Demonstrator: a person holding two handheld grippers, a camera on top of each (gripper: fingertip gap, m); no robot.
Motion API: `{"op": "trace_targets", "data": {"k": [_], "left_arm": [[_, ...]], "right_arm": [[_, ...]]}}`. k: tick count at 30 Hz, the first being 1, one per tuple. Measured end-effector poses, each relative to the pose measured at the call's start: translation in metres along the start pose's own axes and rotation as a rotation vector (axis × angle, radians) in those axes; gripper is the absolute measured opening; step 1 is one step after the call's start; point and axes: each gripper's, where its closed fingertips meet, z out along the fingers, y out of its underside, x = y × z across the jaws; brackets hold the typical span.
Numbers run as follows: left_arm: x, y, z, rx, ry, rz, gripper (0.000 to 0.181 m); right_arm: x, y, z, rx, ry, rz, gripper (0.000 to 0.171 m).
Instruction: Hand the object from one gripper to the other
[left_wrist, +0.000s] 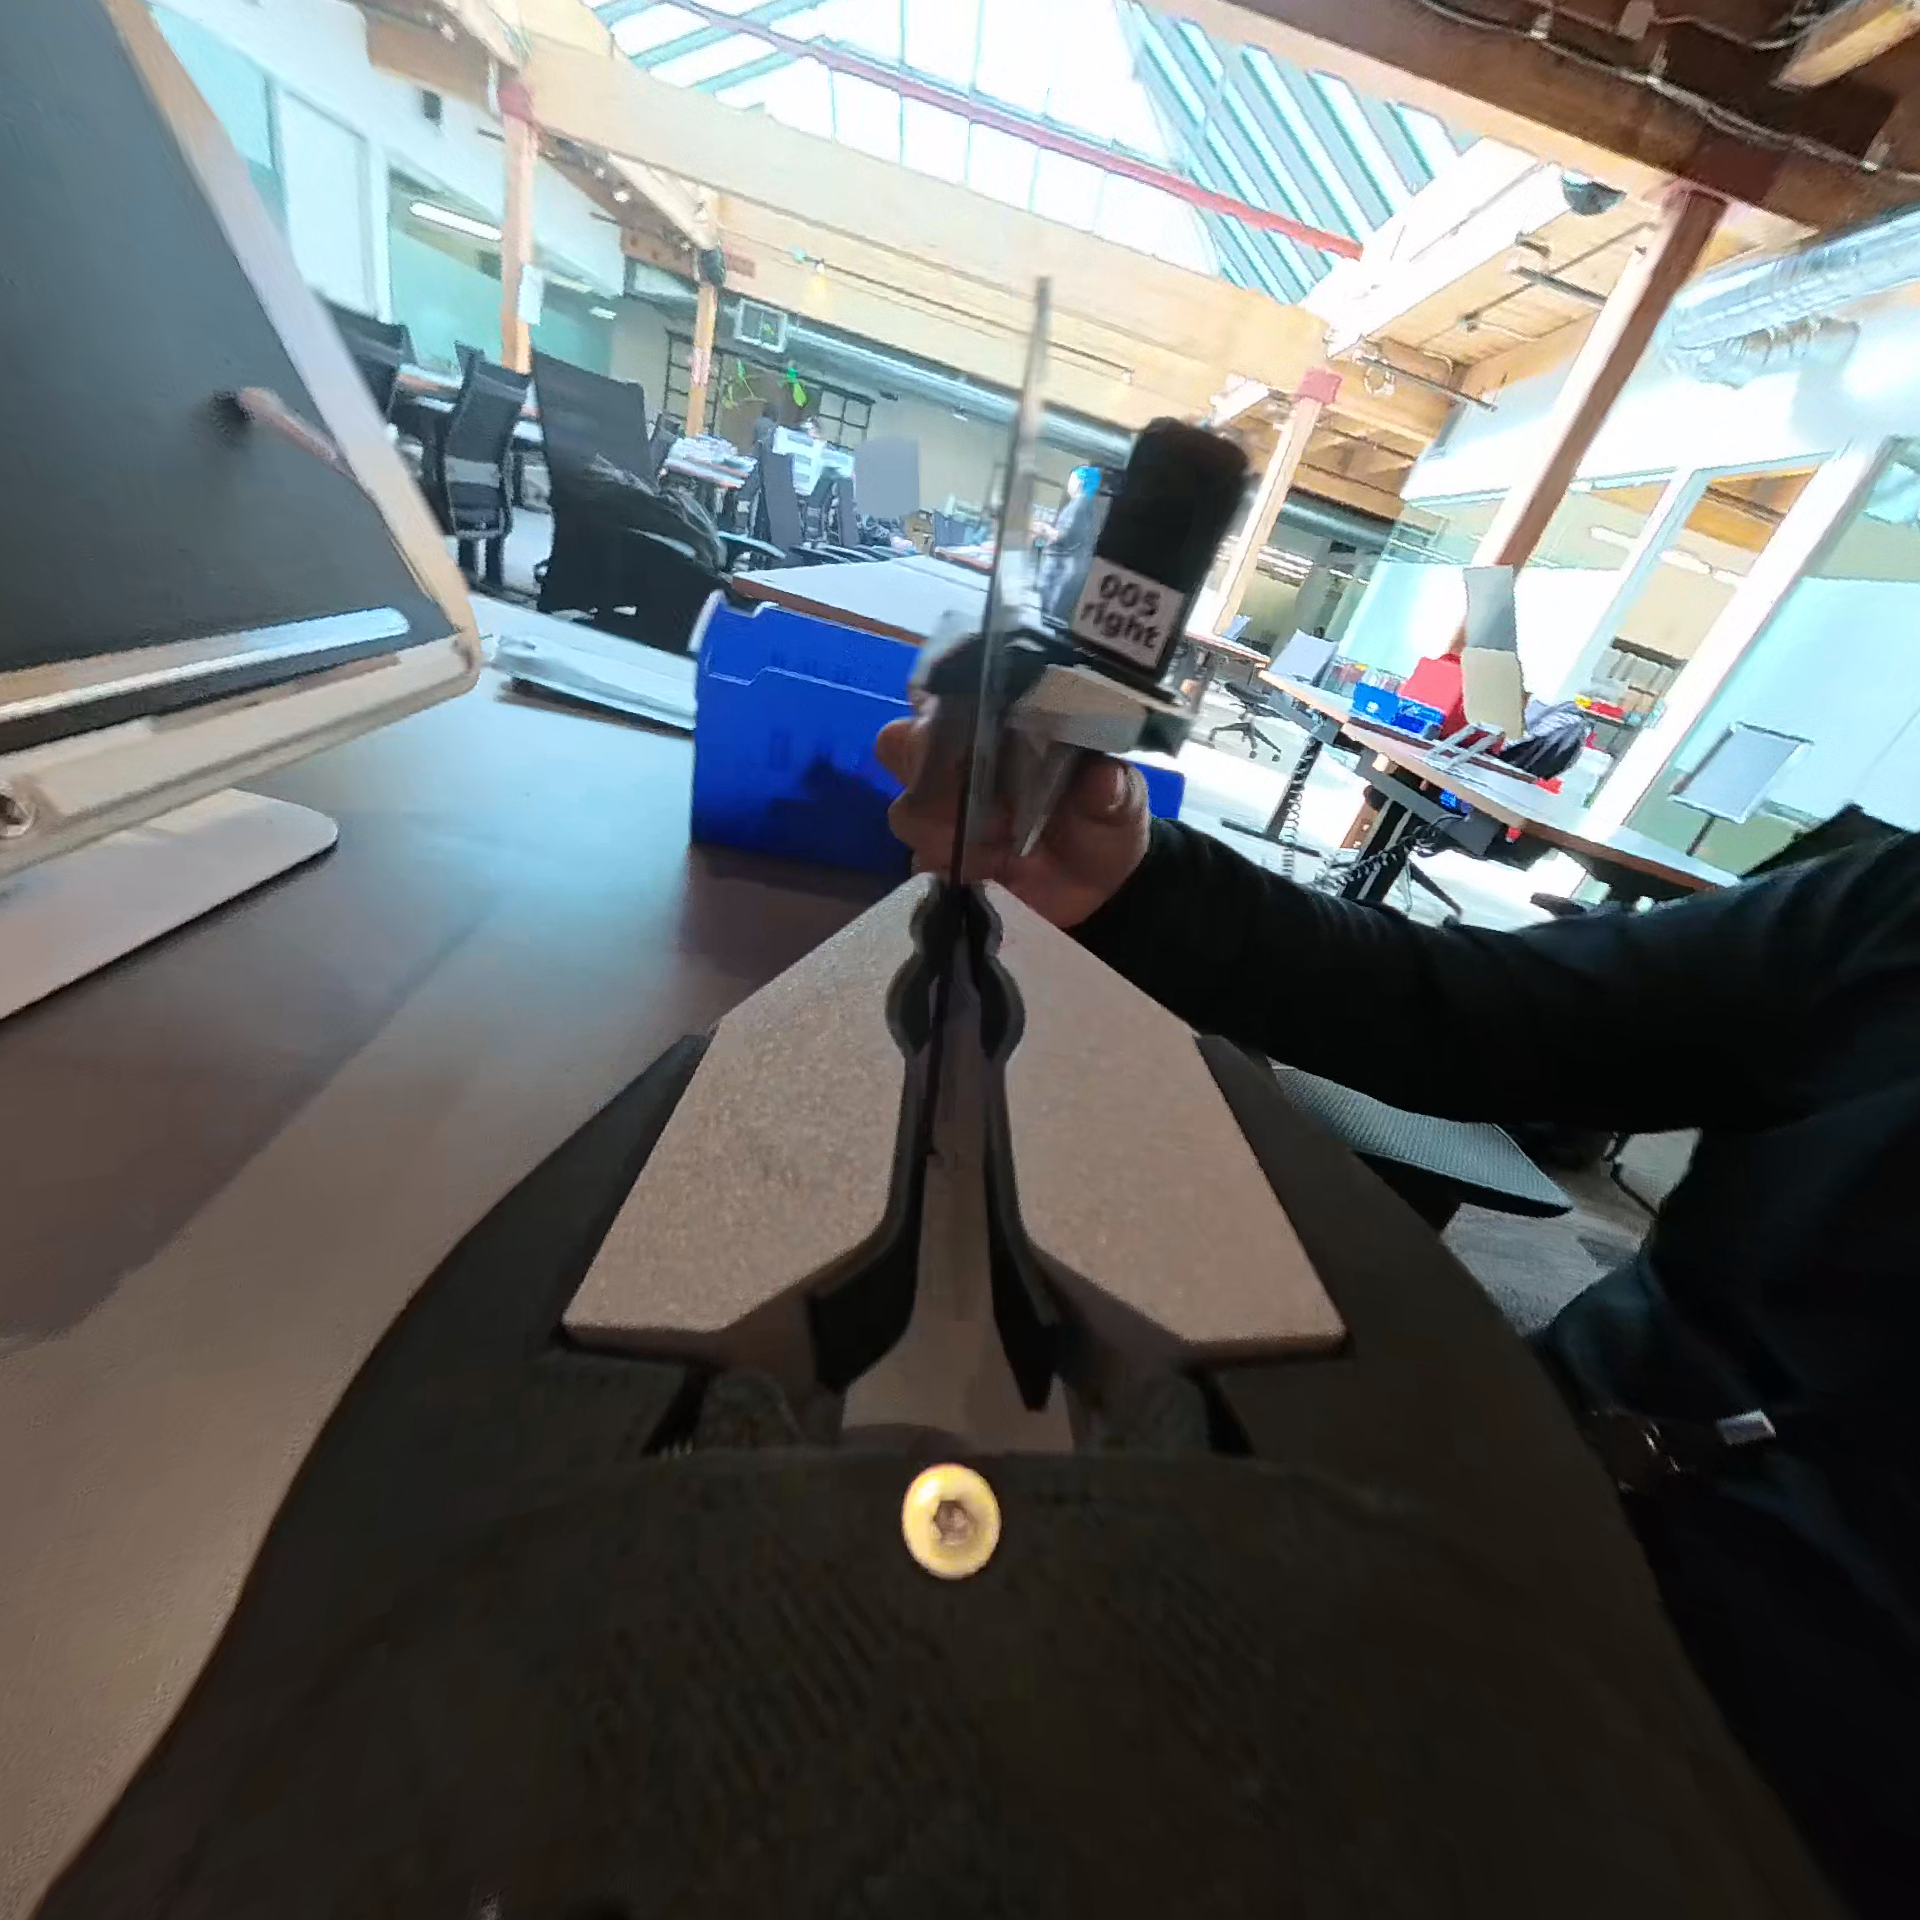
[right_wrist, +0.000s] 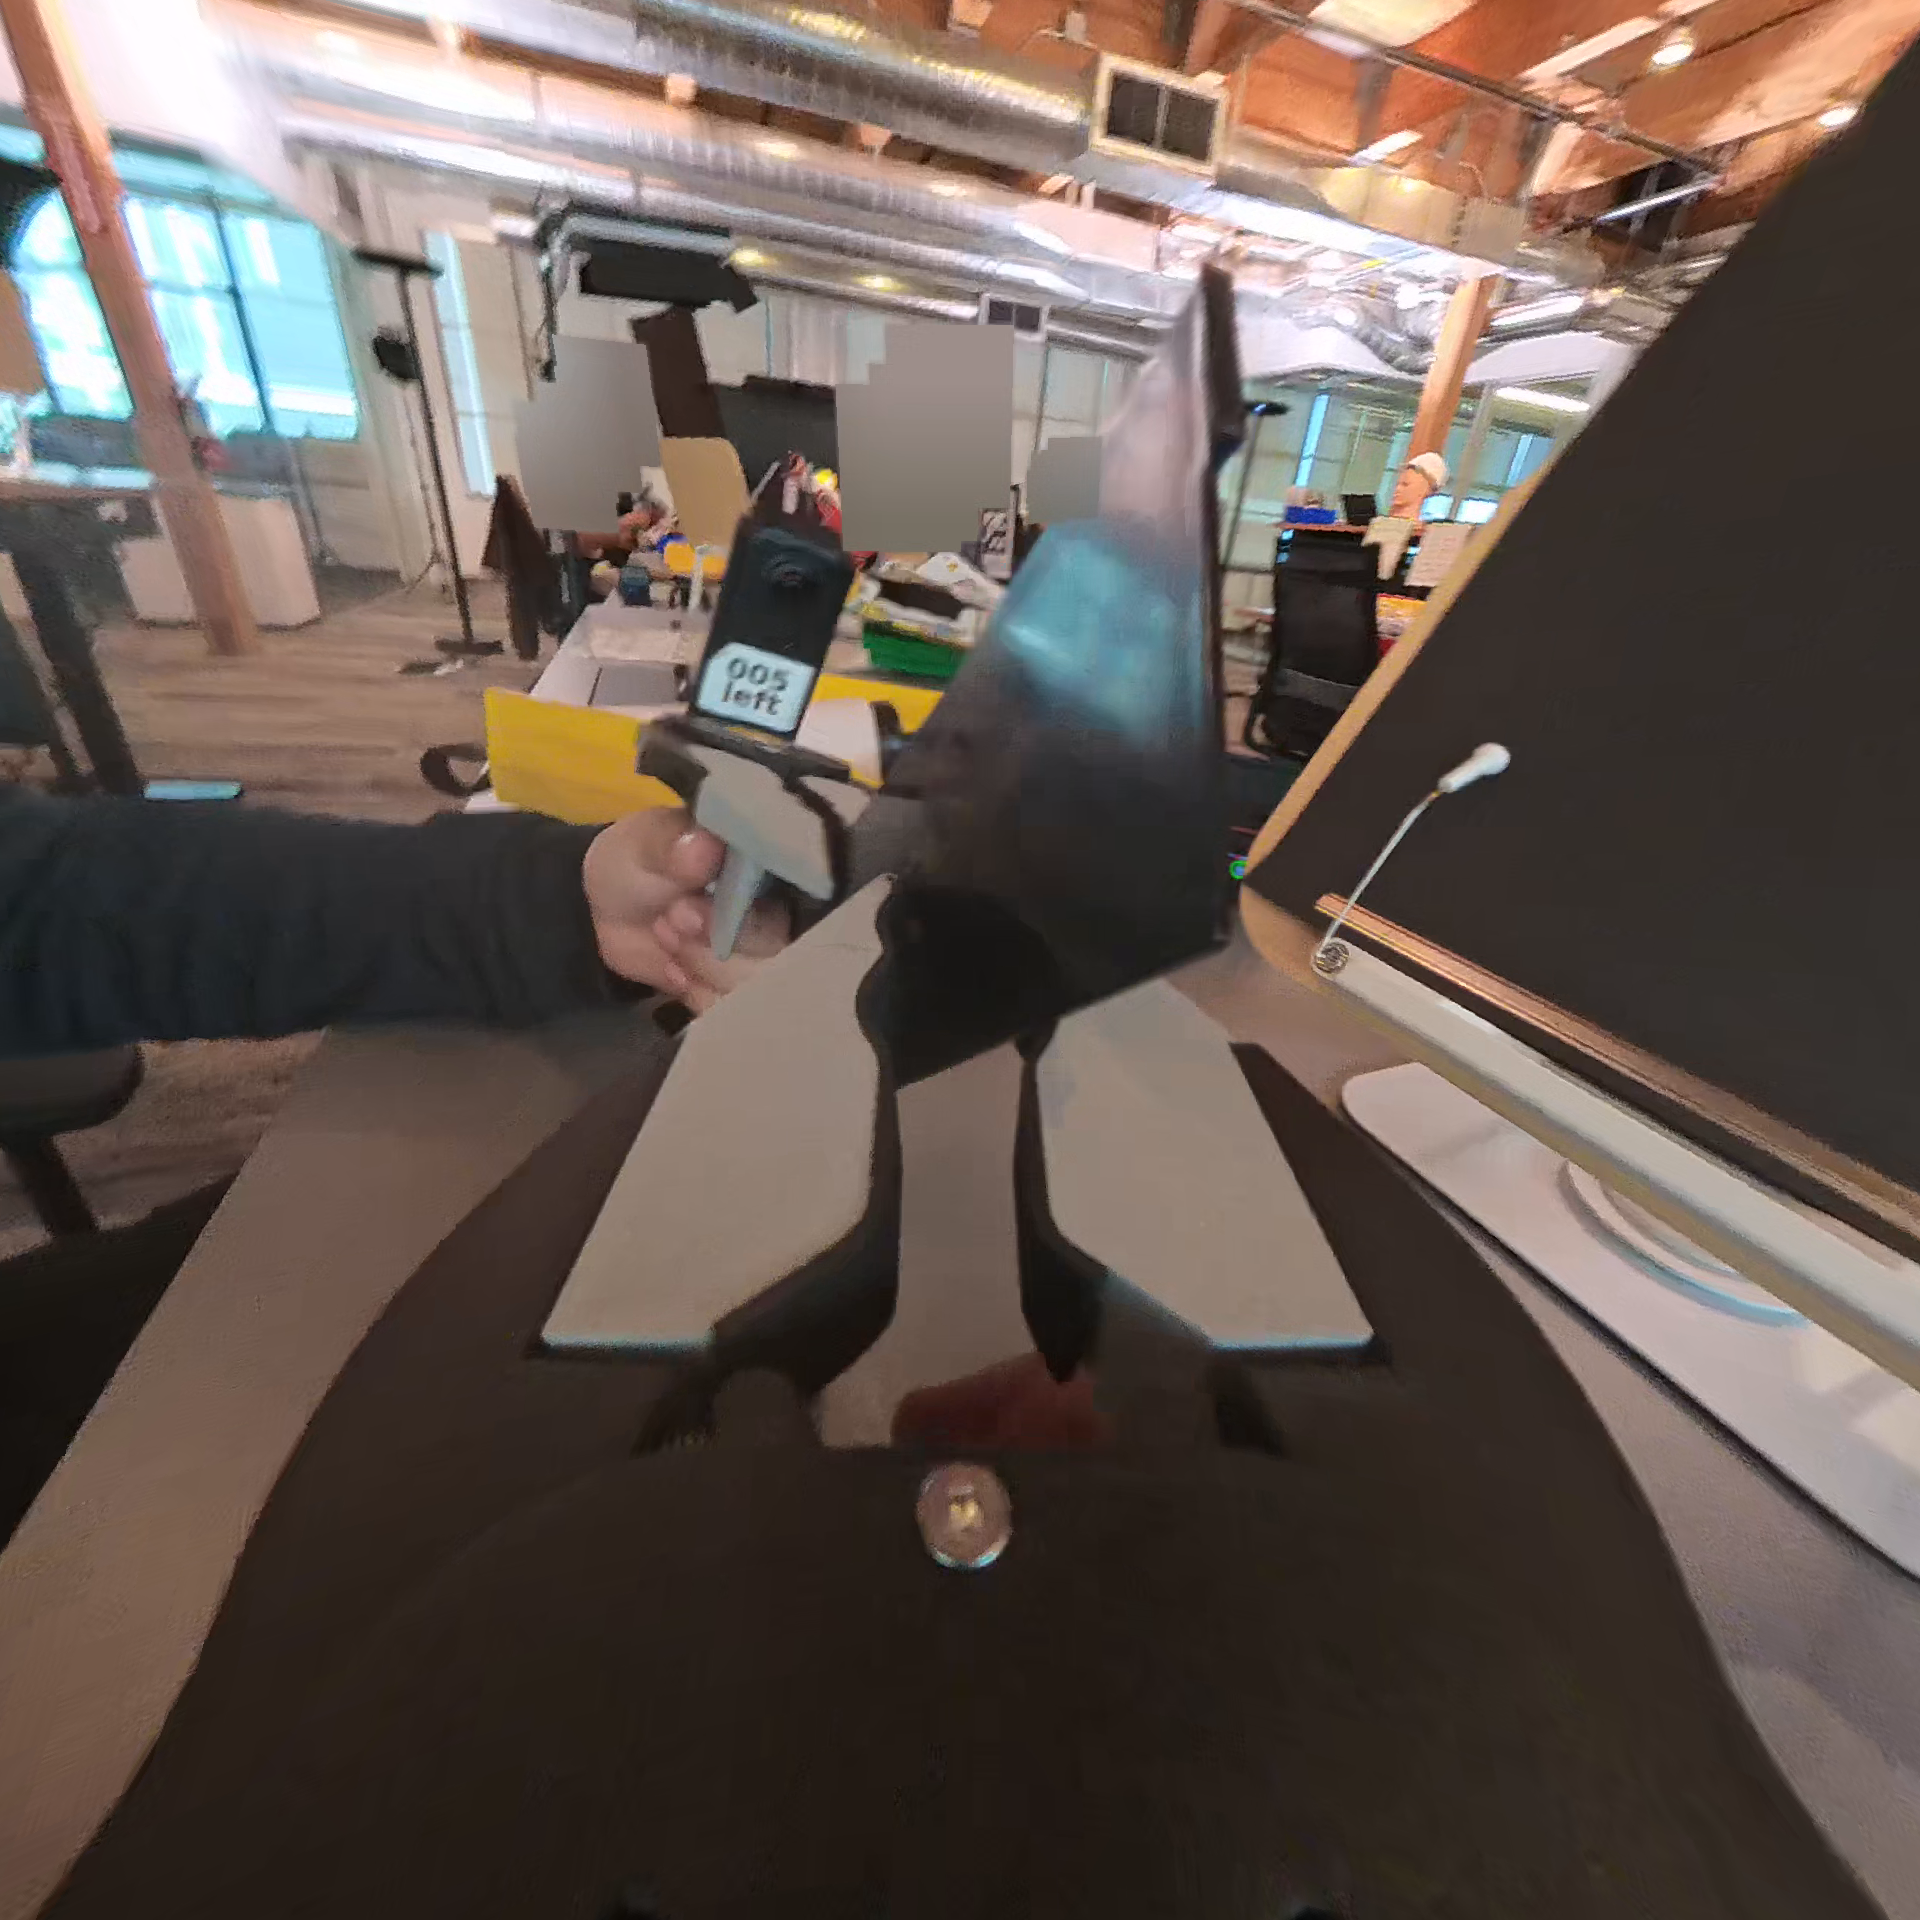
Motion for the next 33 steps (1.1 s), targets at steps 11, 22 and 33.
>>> {"op": "trace_targets", "data": {"k": [11,22,33], "left_arm": [[-0.045,0.004,-0.015,0.037,-0.144,-0.307,0.041],[0.005,0.030,0.010,-0.101,0.203,-0.542,0.052],[-0.017,0.048,0.007,-0.362,-0.171,0.187,0.007]], "right_arm": [[0.034,0.015,-0.009,-0.297,0.522,-1.273,0.000],[0.003,0.066,0.021,-0.499,0.322,-1.572,0.000],[0.014,0.078,0.020,-0.505,0.327,-1.310,0.062]]}}
